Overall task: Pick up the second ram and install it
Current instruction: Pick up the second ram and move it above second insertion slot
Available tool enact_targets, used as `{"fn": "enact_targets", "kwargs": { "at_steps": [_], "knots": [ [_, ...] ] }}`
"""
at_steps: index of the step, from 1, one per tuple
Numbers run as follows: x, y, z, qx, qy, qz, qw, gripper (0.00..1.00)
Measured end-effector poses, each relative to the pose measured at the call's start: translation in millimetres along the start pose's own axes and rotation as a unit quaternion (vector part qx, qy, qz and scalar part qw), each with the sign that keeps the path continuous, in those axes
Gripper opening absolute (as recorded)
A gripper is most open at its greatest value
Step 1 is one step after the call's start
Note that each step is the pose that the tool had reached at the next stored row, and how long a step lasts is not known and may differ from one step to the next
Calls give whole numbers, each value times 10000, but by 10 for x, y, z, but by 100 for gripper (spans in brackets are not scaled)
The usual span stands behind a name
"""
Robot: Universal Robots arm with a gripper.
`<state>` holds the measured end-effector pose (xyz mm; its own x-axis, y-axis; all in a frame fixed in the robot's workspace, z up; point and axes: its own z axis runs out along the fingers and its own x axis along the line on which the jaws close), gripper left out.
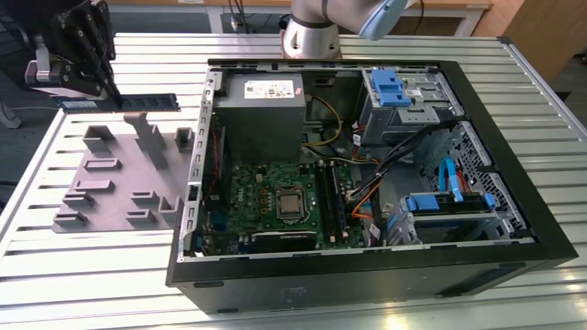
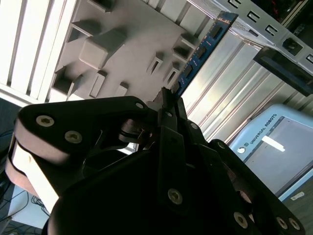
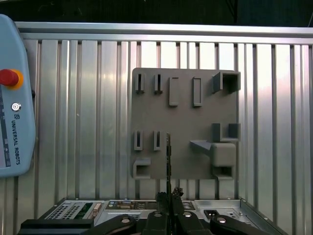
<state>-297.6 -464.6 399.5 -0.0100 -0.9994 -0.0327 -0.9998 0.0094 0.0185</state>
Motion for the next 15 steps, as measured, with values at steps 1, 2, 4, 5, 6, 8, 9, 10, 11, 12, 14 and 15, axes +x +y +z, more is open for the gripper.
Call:
{"fn": "enact_targets", "kwargs": {
  "at_steps": [1, 2, 4, 5, 6, 8, 9, 10, 11, 12, 14, 15],
  "knots": [
    [0, -8, 0, 0, 0, 0, 10000, 14],
    [0, -17, 0, 0, 0, 0, 10000, 14],
    [0, -37, 0, 0, -1, 0, 10000, 14],
    [-1, -48, -1, 0, 0, 0, 10000, 14],
    [-1, -59, -1, 0, 0, 0, 10000, 14],
    [-1, -81, -1, 0, -1, 0, 10000, 14],
    [-1, -92, -2, 0, 0, 0, 10000, 14],
    [-1, -104, -2, 0, 0, 0, 10000, 14],
    [-1, -116, -2, 0, 0, 0, 10000, 14],
    [-1, -128, -2, 0, -1, 0, 10000, 14],
    [-2, -148, -3, 0, 0, 0, 10000, 14],
    [-2, -157, -3, 0, 0, 0, 10000, 14]
  ]
}}
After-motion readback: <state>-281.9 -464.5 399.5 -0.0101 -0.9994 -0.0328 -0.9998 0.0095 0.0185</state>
